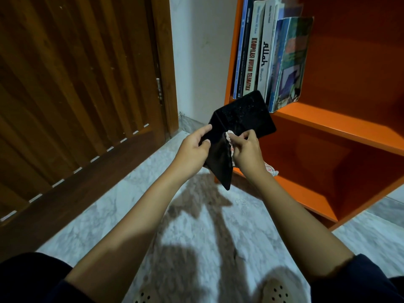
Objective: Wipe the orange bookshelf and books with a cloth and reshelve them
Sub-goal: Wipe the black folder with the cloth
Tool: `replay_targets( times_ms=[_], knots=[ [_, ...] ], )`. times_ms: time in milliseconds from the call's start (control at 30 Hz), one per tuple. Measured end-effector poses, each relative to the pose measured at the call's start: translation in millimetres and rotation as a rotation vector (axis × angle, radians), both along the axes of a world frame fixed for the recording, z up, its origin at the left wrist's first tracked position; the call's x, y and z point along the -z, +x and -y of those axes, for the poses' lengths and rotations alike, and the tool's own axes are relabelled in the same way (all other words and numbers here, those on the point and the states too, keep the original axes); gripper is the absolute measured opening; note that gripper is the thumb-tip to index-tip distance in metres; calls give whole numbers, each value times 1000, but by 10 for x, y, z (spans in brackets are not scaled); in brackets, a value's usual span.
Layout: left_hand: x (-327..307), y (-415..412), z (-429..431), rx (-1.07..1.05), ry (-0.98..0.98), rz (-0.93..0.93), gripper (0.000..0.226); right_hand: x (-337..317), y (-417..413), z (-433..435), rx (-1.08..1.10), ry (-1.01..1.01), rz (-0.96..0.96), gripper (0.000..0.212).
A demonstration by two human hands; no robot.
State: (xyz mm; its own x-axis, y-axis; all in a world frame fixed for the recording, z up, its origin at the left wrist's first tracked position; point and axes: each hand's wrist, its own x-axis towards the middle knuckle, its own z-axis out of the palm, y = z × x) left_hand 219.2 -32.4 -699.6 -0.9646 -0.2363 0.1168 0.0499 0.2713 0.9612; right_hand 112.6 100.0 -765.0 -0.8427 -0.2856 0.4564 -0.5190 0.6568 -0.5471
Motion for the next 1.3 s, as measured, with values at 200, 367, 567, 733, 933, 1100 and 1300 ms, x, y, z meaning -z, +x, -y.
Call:
replay_targets(
  times_ms=[200, 367, 567, 733, 933, 1100, 1300],
  knots=[
    [36, 20, -8, -10, -9, 9, 43, 174, 34, -109, 26, 11, 116, 37],
    [50, 22, 15, -24, -78, 21, 45, 246, 29, -169, 50, 2, 213, 37],
    [106, 24, 42, -90, -133, 115, 46, 45, 123, -203, 79, -265, 142, 31],
    [65, 80, -54, -36, -110, 216, 47, -257, 44, -69, 25, -397, -191, 31],
    [-187, 97, -169, 61, -105, 190, 36, -111, -53, -52, -74, -107, -359, 28],
    [-344, 98, -201, 73, -119, 180, 40, -17, -53, -119, -129, -59, -415, 15],
    [-253, 24, -142, 38, -44, 194, 30, 165, 13, -231, -202, 109, -347, 31]
  ],
)
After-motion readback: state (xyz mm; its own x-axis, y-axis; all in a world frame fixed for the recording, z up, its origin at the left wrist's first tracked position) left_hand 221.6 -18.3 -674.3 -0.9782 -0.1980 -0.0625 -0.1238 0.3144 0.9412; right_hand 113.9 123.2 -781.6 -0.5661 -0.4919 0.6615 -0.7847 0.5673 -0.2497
